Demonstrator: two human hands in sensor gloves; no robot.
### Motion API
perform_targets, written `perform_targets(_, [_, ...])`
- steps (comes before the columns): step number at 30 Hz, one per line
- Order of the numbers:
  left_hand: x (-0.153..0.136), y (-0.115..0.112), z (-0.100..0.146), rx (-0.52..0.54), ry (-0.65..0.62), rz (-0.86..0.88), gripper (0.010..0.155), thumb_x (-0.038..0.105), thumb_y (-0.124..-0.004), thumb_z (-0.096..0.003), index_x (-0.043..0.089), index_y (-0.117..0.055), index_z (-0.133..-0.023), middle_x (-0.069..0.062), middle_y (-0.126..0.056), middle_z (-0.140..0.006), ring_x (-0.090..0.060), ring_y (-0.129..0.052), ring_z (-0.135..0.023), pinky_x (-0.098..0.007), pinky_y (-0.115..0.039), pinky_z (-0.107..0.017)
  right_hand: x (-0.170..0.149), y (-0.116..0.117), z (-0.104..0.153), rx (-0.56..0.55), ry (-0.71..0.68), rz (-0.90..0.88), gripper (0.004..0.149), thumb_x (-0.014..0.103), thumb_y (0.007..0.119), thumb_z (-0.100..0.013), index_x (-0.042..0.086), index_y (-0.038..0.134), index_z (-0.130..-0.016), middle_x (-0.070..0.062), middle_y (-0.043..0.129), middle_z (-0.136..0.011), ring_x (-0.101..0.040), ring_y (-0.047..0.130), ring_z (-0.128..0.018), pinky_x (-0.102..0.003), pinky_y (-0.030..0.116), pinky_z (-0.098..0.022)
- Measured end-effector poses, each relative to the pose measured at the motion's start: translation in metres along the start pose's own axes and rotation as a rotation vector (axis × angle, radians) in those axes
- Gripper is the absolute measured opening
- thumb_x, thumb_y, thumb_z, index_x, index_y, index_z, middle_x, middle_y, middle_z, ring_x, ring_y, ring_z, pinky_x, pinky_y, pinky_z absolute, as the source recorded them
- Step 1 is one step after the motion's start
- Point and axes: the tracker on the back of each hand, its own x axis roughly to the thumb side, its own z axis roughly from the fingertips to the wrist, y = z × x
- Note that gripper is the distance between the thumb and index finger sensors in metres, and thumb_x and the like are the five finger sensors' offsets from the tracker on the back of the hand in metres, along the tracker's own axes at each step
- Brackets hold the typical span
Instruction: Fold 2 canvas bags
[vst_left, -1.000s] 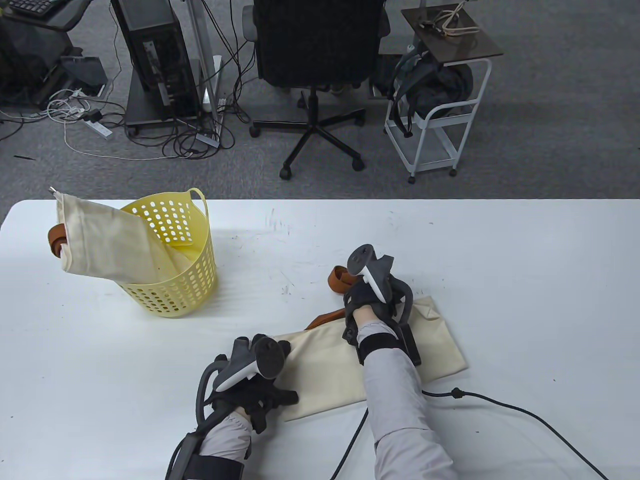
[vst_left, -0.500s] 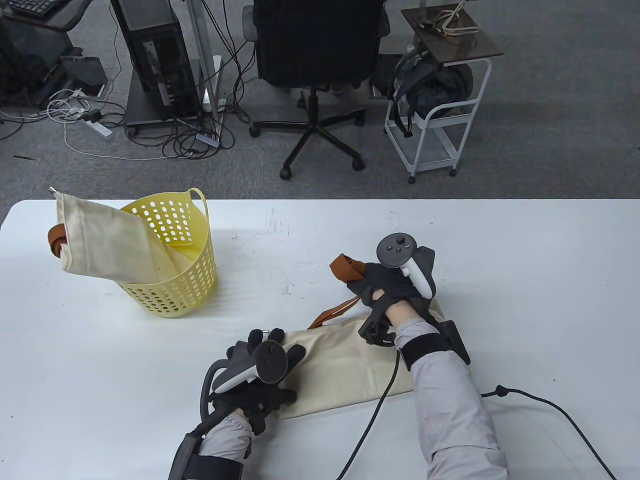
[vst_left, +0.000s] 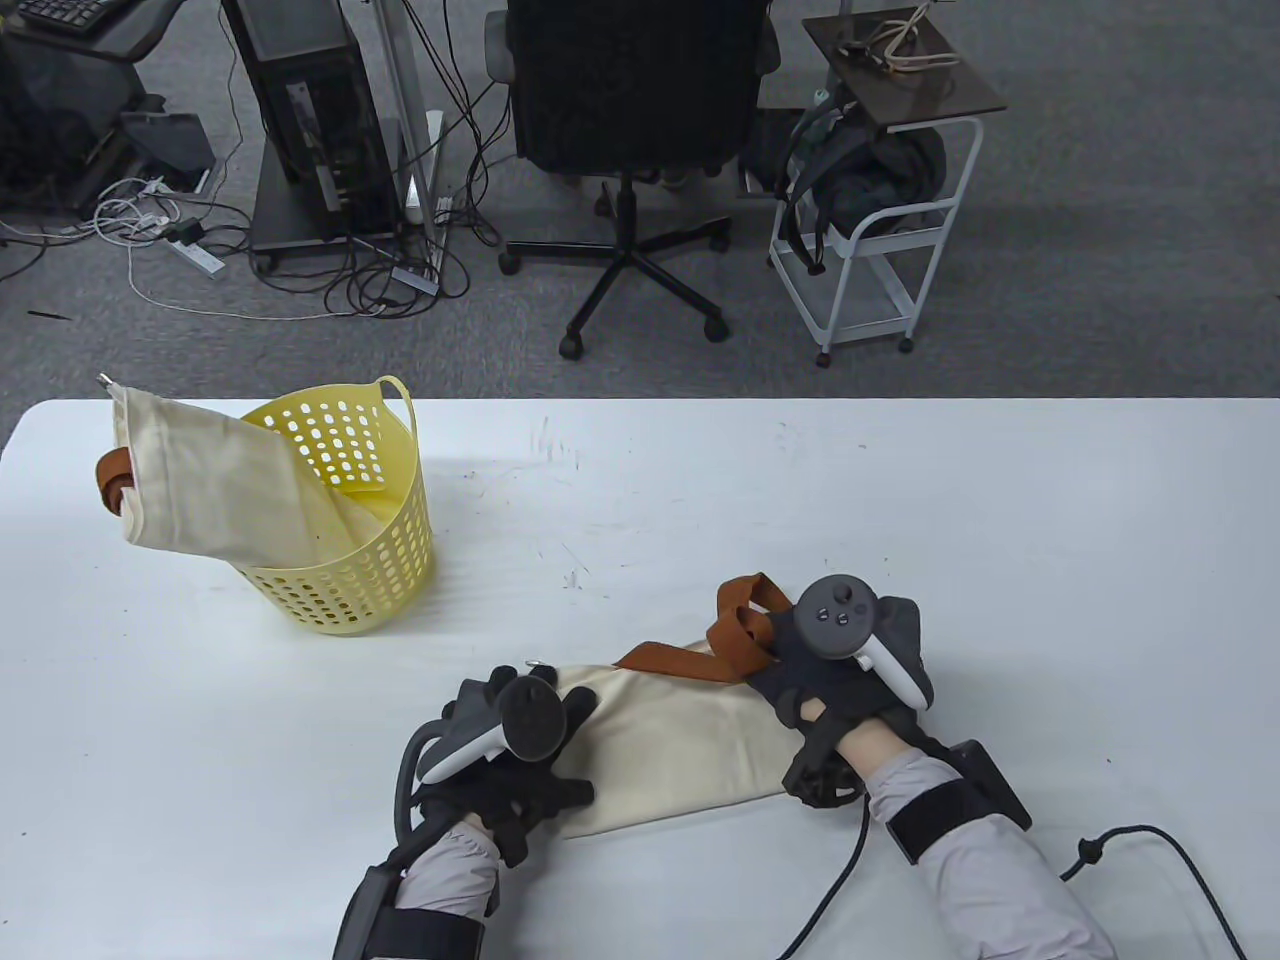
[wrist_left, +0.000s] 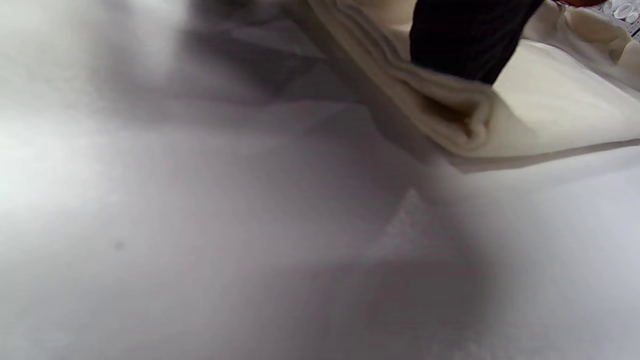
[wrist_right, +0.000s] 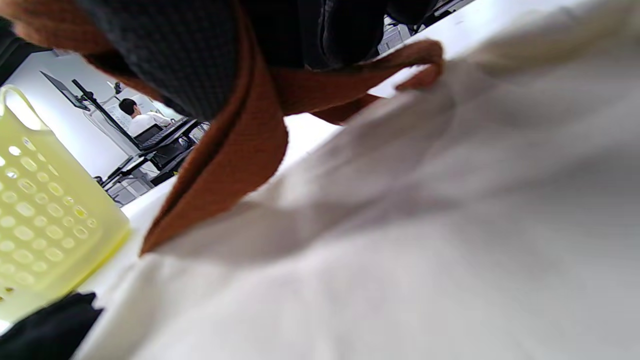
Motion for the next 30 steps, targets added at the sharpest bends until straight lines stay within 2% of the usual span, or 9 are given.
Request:
perform_targets(6, [-0.002,-0.001,-0.001,-0.017,-0.003,0.032,0.087,0.056,-0.084,-0.0539,0.041,-0.025,-0.115,-0.006,-0.004,-0.123,-0.038,0.007,-0.107,-0.079,-0.010,-0.068,-0.028,0.029,0.003,0.095,0.106,-0.082,0.054,0.043,0.075,-0.049,0.023,0.065,-0.099,-0.017,0.054,-0.099,-0.043,0.036,-0.095,-0.072,0.023,-0.066])
perform_targets(10, [-0.002,-0.001,-0.001,-0.007,-0.004,0.046,0.085,0.053,-0.084,-0.0548,0.041,-0.025,-0.116,-0.006,-0.002,-0.122,-0.037,0.010,-0.106,-0.078,-0.009,-0.068,-0.035,0.044,0.006,0.194,0.144,-0.070,0.055,0.042,0.070,-0.052,0.026,0.055,-0.102,-0.010,0.038,-0.104,-0.037,0.020,-0.098,-0.069,0.013,-0.068])
perform_targets(16, [0.005,0.000,0.003,0.114,0.016,0.031,0.079,0.043,-0.083,-0.0577,0.043,-0.027,-0.114,-0.006,-0.001,-0.121,-0.039,0.008,-0.106,-0.077,-0.012,-0.070,-0.035,0.058,0.007,0.253,0.169,0.041,0.056,0.042,0.061,-0.055,0.032,0.032,-0.102,-0.003,0.016,-0.104,-0.032,0.003,-0.096,-0.065,0.003,-0.068])
perform_targets(21, [0.028,0.009,0.015,0.230,0.029,-0.218,0.084,0.039,-0.086,-0.0565,0.041,-0.024,-0.114,-0.006,-0.001,-0.120,-0.039,0.005,-0.106,-0.075,-0.015,-0.071,-0.033,0.059,0.006,0.252,0.174,0.062,0.056,0.042,0.060,-0.055,0.032,0.029,-0.101,-0.003,0.014,-0.103,-0.033,0.002,-0.096,-0.065,0.003,-0.068])
perform_targets(24, [0.047,0.019,0.025,0.287,-0.059,-0.168,0.079,0.040,-0.081,-0.0589,0.039,-0.025,-0.115,-0.003,0.000,-0.120,-0.036,0.006,-0.107,-0.073,-0.015,-0.073,-0.032,0.059,0.006,0.252,0.177,0.070,0.057,0.043,0.060,-0.055,0.032,0.028,-0.100,-0.003,0.013,-0.103,-0.033,0.001,-0.096,-0.065,0.003,-0.068])
perform_targets(26, [0.064,0.023,0.026,0.242,-0.149,-0.090,0.073,0.038,-0.075,-0.0610,0.038,-0.027,-0.115,0.002,-0.001,-0.120,-0.032,0.005,-0.108,-0.071,-0.015,-0.075,-0.032,0.060,0.006,0.252,0.179,0.077,0.057,0.043,0.059,-0.055,0.032,0.027,-0.100,-0.003,0.013,-0.103,-0.033,0.001,-0.096,-0.066,0.003,-0.068])
perform_targets(30, [0.109,0.018,0.019,-0.004,-0.297,0.092,0.070,0.037,-0.068,-0.0633,0.033,-0.022,-0.116,0.003,0.002,-0.118,-0.032,0.002,-0.110,-0.069,-0.018,-0.076,-0.031,0.061,0.007,0.254,0.180,0.099,0.057,0.045,0.056,-0.055,0.033,0.024,-0.100,-0.001,0.010,-0.103,-0.032,-0.001,-0.096,-0.065,0.002,-0.068])
